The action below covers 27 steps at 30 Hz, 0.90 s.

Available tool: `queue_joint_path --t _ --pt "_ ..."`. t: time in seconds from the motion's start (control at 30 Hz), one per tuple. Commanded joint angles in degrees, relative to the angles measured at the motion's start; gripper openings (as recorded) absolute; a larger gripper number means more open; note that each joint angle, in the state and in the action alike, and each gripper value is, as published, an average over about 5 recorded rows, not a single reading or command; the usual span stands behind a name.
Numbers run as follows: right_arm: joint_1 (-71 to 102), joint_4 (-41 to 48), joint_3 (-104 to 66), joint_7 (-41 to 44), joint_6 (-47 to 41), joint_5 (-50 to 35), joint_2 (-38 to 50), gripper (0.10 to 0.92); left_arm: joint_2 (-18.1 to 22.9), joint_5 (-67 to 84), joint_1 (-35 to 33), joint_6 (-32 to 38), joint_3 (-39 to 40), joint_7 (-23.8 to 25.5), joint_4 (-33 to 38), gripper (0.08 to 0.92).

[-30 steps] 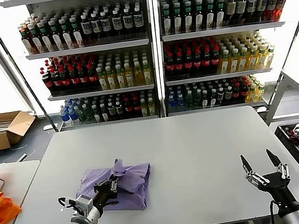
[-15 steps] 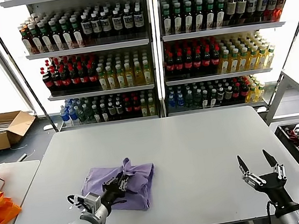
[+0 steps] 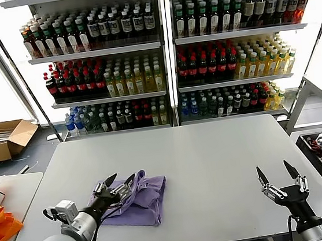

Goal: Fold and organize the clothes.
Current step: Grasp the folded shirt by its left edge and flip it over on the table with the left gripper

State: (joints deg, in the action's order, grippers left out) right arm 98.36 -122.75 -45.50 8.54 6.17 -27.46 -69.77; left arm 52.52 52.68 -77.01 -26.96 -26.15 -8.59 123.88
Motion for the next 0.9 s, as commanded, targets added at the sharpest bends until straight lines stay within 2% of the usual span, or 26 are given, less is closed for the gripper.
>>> queue_joint_path --t 0.03,0.17,0.47,0.7,0.9 --pt "-0.4 0.3 1.2 0.0 0.0 0.2 0.1 0.823 -3.6 7.4 -2.1 -6.1 -12.8 -0.9 -8.5 0.764" --pt "-0.8 0.3 1.9 0.2 -0.3 0.6 0.2 0.823 -3.2 5.1 -1.8 -6.0 -10.6 0.5 -13.0 0.817" --pt "-0.5 -0.1 1.6 0.1 -0.7 0.4 1.0 0.823 -1.9 4.3 0.9 -5.3 -8.7 1.6 -17.5 0.823" --pt "-0.7 -0.4 2.1 0.1 -1.0 0.5 0.9 0.823 -1.3 3.2 0.7 -4.3 -7.4 3.1 -19.6 0.823" --pt "-0.5 -1.4 1.6 0.0 -1.3 0.1 1.2 0.823 0.0 1.2 -0.1 -3.9 -6.2 3.9 -18.6 0.823"
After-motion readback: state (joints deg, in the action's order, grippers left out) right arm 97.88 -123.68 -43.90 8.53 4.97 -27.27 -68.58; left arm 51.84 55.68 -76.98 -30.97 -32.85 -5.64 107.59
